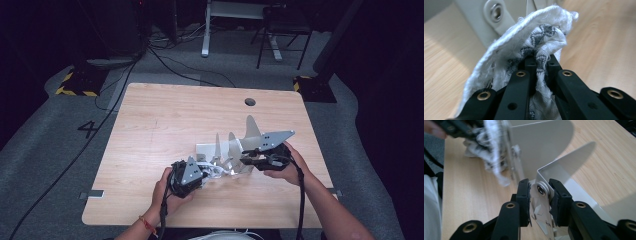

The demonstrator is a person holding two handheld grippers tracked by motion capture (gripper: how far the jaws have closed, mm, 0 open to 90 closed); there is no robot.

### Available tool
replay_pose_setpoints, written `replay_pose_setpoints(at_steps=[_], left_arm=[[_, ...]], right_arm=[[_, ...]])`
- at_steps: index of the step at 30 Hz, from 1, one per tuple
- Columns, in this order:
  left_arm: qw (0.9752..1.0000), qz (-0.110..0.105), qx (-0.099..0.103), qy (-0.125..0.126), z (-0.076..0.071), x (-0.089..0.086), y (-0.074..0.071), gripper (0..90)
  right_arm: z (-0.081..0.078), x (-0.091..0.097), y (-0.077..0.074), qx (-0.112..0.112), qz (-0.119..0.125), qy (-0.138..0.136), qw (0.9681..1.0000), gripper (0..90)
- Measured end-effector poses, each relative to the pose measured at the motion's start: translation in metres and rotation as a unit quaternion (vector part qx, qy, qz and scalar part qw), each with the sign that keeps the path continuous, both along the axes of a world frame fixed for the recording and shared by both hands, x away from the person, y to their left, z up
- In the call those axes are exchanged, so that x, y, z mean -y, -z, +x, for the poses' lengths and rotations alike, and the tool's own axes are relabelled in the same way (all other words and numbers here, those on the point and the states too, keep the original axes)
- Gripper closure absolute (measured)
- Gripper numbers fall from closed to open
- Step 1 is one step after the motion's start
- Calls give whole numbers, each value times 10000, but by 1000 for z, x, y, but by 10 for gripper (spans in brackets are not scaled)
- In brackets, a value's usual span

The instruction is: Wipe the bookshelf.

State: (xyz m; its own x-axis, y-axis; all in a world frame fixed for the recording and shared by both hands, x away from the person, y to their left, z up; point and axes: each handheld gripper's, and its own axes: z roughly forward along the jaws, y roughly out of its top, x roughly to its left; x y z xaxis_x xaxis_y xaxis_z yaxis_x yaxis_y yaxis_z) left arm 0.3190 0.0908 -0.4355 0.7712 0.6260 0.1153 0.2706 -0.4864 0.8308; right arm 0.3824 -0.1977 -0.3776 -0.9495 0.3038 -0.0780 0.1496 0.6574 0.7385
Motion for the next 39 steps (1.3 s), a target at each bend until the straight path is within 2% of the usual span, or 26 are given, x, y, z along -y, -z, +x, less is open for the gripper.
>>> replay_pose_setpoints(at_steps=[2, 5, 7, 8, 10, 13, 15, 17, 20, 22, 24, 28, 30, 31, 33, 35, 36, 37, 39], left_arm=[[9998, -159, -33, -78, 6, -5, -4, 847], [9998, -155, 65, -111, 11, -9, -9, 848], [9998, -215, 13, 5, 13, -11, -13, 846], [9997, -242, 27, 48, 12, -12, -15, 845], [9992, -322, 43, 231, 8, -13, -19, 838], [9991, -213, 118, 358, 1, -14, -21, 800], [9994, -8, 84, 332, -1, -13, -17, 751], [9994, 50, 33, 344, -3, -15, -12, 709], [10000, 5, -65, 60, -3, -22, -6, 628], [9997, 13, -119, -220, -2, -27, -1, 527], [9989, -91, -265, -386, -2, -33, 4, 431], [9960, -146, -467, -741, -1, -43, 12, 315], [9941, -189, -715, -793, 2, -47, 17, 303], [9930, -157, -769, -884, 4, -48, 20, 309], [9919, -71, -846, -942, 8, -48, 26, 364], [9900, 120, -948, -1036, 15, -48, 31, 390], [9882, 117, -1046, -1112, 21, -49, 35, 406], [9874, 68, -1113, -1125, 23, -49, 36, 460], [9863, 108, -1201, -1130, 30, -50, 40, 500]], right_arm=[[-7, -6, -1, 51, -56, 5, 10000, 696], [-16, -14, -3, 179, -194, 143, 9995, 641], [-17, -16, -5, 191, -247, 288, 9991, 574], [-18, -17, -7, 233, -258, 345, 9988, 568], [-18, -15, -13, 317, -175, 473, 9982, 528], [-21, -9, -25, 421, 6, 604, 9973, 502], [-22, -4, -32, 524, 148, 686, 9962, 500], [-23, 1, -38, 599, 292, 726, 9951, 499], [-25, 10, -46, 778, 470, 813, 9925, 498], [-26, 15, -48, 867, 517, 868, 9911, 498], [-27, 20, -49, 915, 552, 878, 9904, 492], [-25, 31, -49, 929, 604, 1054, 9882, 489], [-22, 36, -46, 974, 529, 1243, 9860, 480], [-20, 39, -44, 1010, 446, 1326, 9850, 475], [-15, 44, -40, 914, 441, 1358, 9855, 474], [-13, 49, -36, 893, 423, 1416, 9850, 472], [-12, 50, -35, 869, 444, 1429, 9849, 471], [-10, 54, -33, 803, 504, 1434, 9851, 465], [-9, 59, -31, 770, 562, 1454, 9848, 456]])
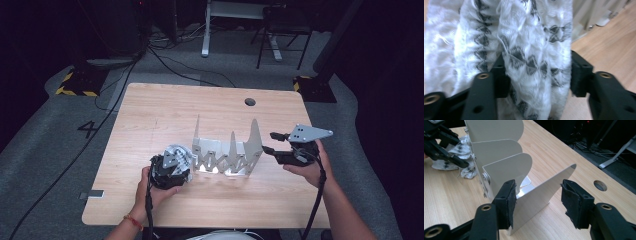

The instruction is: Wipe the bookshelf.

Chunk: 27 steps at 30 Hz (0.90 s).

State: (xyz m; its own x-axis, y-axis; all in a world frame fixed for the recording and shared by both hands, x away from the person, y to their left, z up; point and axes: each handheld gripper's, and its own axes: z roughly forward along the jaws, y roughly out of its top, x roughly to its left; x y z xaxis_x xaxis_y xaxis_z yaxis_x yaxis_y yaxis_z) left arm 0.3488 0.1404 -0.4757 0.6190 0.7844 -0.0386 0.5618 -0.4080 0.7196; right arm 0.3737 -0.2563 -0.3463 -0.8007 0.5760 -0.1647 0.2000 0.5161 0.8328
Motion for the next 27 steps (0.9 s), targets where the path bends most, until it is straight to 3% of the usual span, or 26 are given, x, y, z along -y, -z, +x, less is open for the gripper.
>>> replay_pose_setpoints(at_steps=[4, 7, 9, 12, 15, 17, 22, 25, 27], left_arm=[[9999, 92, -45, 138, 3, 0, 4, 741], [9992, 152, 98, 366, -4, 1, 1, 822], [9978, 43, 214, 625, -14, 3, -5, 833], [9931, -133, 490, 1057, -32, 10, -17, 835], [9880, -237, 761, 1325, -42, 22, -29, 835], [9842, -361, 850, 1510, -43, 33, -35, 836], [9756, -324, 1061, 1893, -35, 66, -44, 836], [9738, -253, 1048, 2002, -27, 83, -39, 836], [9739, -240, 995, 2025, -21, 89, -35, 836]], right_arm=[[2, 6, 4, -116, 119, -43, 9999, 432], [6, 7, 9, -200, 178, -18, 9996, 422], [8, 8, 11, -268, 269, -55, 9993, 426], [11, 11, 12, -379, 410, -128, 9984, 424], [6, 11, 8, -241, 528, -209, 9981, 440], [2, 8, 4, -201, 584, -351, 9975, 454], [-3, -3, 1, -148, 490, -661, 9965, 506], [-4, -10, 3, -192, 349, -890, 9952, 586], [-3, -14, 4, -166, 162, -963, 9951, 634]])
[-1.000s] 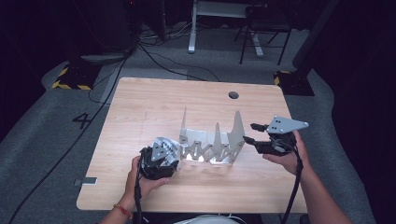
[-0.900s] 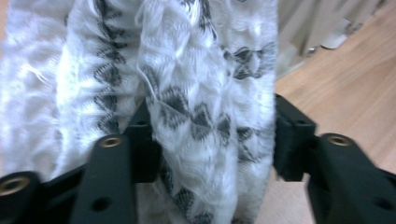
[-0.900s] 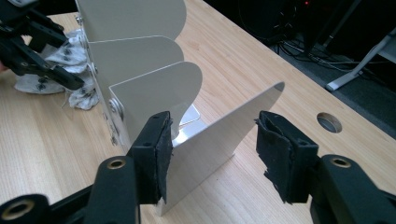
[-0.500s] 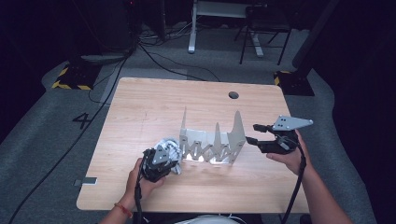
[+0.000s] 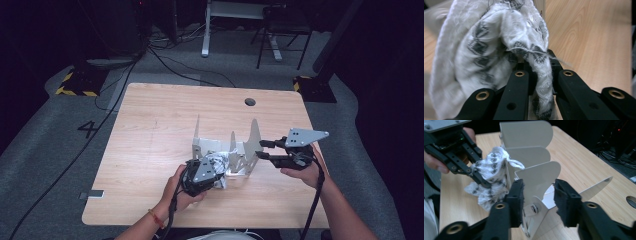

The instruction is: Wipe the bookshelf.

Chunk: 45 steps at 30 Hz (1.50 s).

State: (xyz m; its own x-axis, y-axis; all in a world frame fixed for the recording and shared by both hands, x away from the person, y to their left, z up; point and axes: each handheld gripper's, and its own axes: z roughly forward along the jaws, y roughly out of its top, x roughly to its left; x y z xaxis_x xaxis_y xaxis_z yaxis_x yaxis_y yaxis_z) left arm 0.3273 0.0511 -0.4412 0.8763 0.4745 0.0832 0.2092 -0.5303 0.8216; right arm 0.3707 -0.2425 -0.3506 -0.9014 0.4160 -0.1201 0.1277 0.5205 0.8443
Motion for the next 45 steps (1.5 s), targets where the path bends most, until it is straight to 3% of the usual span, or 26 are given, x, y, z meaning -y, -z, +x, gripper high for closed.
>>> replay_pose_setpoints(at_steps=[7, 15, 18, 20, 22, 25, 32, 35, 38, 42, 45], left_arm=[[9996, 200, 79, -193, 7, -1, 7, 835], [9983, 30, 103, -572, 16, -22, 3, 836], [9980, -132, 168, -600, 17, -27, -3, 836], [9982, -95, 228, -540, 16, -27, -5, 836], [9987, -137, 293, -388, 14, -22, -6, 836], [9987, -2, 413, -284, 14, -11, -10, 835], [9984, -103, 556, 71, 16, 26, -19, 835], [9986, -115, 511, 113, 16, 36, -12, 836], [9993, -98, 333, 129, 18, 40, -3, 836], [9993, 253, 126, 249, 18, 42, 12, 838], [9978, 609, -9, 249, 19, 38, 24, 839]], right_arm=[[11, -10, 4, -137, -271, -203, 9993, 792], [20, -14, 3, -439, -308, -531, 9971, 900], [19, -15, 3, -444, -334, -535, 9970, 900], [19, -15, 3, -484, -280, -498, 9972, 900], [19, -14, 3, -535, -264, -510, 9969, 900], [20, -17, 3, -551, -286, -505, 9968, 900], [14, -28, 4, -520, -240, -515, 9970, 900], [12, -30, 4, -471, -239, -468, 9975, 900], [11, -30, 6, -468, -162, -437, 9978, 900], [10, -29, 7, -466, -82, -415, 9980, 900], [10, -28, 9, -452, -8, -391, 9982, 900]])
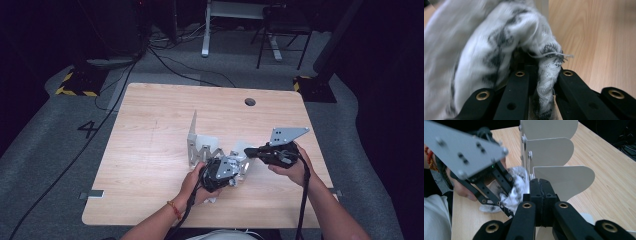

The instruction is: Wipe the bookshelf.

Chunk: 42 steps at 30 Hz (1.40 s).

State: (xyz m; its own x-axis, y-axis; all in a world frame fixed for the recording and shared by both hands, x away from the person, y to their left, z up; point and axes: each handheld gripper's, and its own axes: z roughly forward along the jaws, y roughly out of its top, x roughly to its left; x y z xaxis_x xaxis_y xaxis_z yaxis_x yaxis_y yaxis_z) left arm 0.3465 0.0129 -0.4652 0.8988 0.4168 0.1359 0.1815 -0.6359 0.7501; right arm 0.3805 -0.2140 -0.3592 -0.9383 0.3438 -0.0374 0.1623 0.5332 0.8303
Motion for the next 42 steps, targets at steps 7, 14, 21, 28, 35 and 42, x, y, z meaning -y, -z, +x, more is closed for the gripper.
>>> replay_pose_setpoints(at_steps=[7, 14, 21, 28, 35, 42], left_arm=[[9980, 290, -28, -557, 3, -43, 4, 839], [9912, 5, 336, -1278, 3, -97, -17, 839], [9859, -560, 708, -1410, 4, -106, -45, 839], [9897, -673, 776, -994, 5, -80, -49, 839], [9951, -671, 550, -478, 6, -43, -28, 835], [9985, -287, 85, -458, 10, -39, 6, 838]], right_arm=[[-2, 3, 1, 54, 37, 62, 10000, 900], [-2, 5, 2, 57, 99, 91, 9999, 900], [-3, 5, 3, 58, 127, 86, 9999, 900], [-3, 5, 3, 78, 132, 78, 9999, 900], [-4, 4, 4, 125, 133, 82, 9998, 900], [-4, 6, 5, 130, 170, 72, 9997, 900]])
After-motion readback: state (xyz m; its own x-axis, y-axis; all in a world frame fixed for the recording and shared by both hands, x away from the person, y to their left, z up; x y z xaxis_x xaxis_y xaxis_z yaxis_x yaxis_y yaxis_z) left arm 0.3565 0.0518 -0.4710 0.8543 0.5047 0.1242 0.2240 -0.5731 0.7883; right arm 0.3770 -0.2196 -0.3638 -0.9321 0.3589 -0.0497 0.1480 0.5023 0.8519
